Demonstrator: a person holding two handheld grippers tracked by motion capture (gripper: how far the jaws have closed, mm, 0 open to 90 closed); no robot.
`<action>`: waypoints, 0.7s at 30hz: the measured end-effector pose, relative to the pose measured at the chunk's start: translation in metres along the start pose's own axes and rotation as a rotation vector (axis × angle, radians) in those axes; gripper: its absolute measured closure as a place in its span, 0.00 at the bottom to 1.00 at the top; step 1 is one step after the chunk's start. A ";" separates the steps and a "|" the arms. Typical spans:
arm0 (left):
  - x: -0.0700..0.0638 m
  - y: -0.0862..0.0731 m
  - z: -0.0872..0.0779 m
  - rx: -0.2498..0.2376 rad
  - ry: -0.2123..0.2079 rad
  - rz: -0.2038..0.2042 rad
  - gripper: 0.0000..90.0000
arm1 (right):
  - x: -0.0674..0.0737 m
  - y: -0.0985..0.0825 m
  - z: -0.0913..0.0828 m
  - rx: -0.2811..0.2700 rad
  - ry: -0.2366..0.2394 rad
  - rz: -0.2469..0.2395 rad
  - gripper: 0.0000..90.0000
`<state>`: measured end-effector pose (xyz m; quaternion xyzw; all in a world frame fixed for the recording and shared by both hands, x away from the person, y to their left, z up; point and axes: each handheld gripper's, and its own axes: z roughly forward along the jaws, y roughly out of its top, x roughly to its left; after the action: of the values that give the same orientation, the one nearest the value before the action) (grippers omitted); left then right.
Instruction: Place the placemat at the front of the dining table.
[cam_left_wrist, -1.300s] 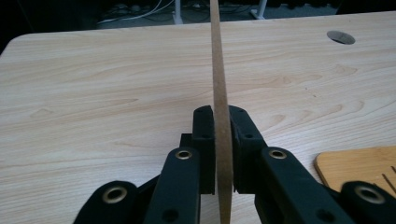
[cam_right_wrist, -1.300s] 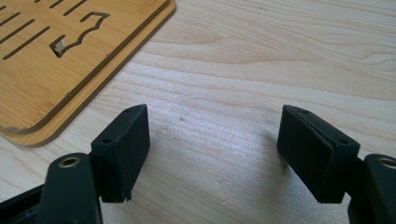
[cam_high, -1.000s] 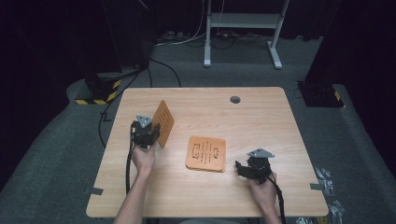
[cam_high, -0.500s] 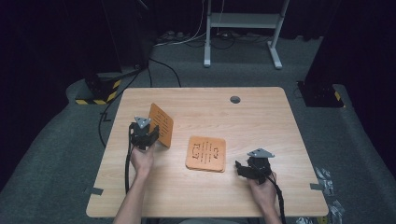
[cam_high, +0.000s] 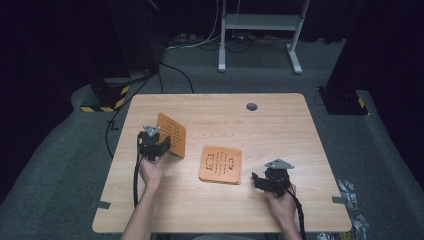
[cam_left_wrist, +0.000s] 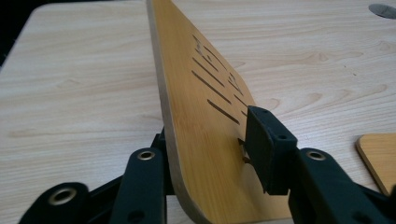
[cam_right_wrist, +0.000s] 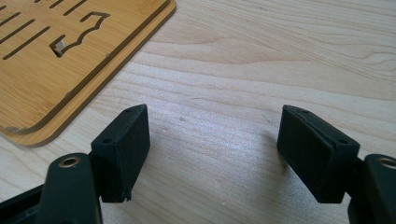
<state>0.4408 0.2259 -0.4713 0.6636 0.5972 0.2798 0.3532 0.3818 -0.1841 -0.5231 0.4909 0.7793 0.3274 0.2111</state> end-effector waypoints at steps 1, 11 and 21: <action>0.000 0.000 0.001 0.001 -0.006 -0.010 0.65 | 0.000 0.000 0.000 0.000 -0.001 0.000 0.28; 0.009 -0.005 0.003 0.036 -0.016 -0.034 0.56 | 0.000 0.000 0.000 0.000 0.000 0.000 0.28; 0.009 -0.007 0.011 0.051 0.011 -0.039 0.48 | 0.000 0.000 0.000 -0.003 -0.002 0.000 0.28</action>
<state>0.4467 0.2338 -0.4837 0.6590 0.6190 0.2609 0.3384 0.3818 -0.1839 -0.5233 0.4911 0.7785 0.3280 0.2127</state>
